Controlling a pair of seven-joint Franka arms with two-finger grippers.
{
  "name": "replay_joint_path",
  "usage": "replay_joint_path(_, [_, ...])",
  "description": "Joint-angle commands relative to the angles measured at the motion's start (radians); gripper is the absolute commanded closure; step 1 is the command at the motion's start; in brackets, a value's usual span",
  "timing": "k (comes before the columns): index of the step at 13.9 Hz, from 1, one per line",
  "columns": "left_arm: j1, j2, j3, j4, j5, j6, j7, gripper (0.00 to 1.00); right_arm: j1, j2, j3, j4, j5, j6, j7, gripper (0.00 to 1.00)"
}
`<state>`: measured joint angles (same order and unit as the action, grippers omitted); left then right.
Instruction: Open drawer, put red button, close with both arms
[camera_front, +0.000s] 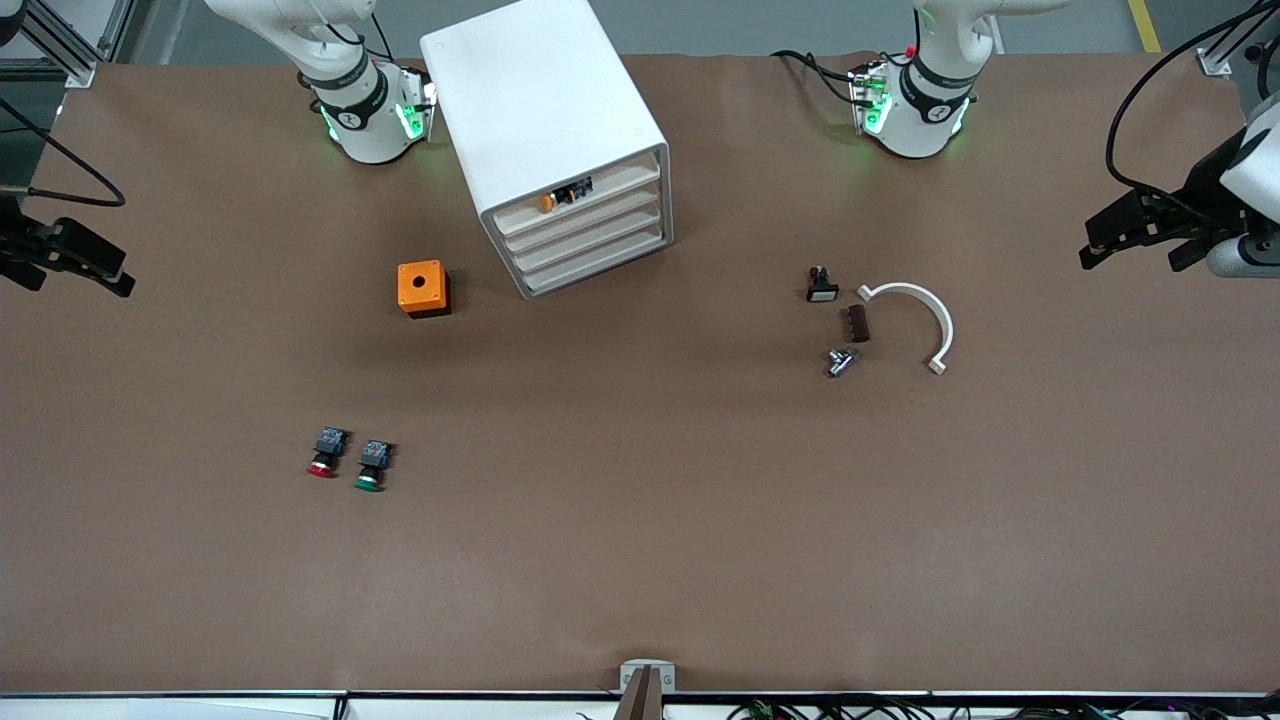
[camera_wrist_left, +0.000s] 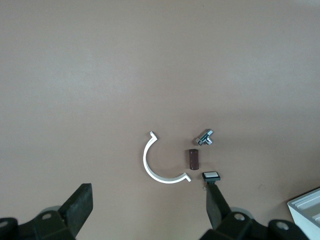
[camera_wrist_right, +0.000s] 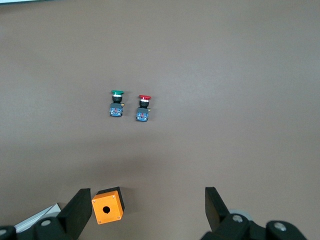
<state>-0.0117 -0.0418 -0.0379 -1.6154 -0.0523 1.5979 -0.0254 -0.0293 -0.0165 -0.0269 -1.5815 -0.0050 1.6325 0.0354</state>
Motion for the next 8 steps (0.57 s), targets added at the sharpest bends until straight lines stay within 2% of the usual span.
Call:
replay_joint_path(1, [0.001, 0.014, -0.008, 0.029, 0.025, -0.021, -0.004, 0.0, -0.004, 0.001, 0.002, 0.012, 0.0, -0.008, -0.008, 0.0])
replay_joint_path(8, [0.012, 0.028, 0.0, 0.029, 0.023, -0.021, -0.007, 0.0, -0.006, 0.001, 0.002, 0.011, 0.002, -0.006, -0.008, 0.0])
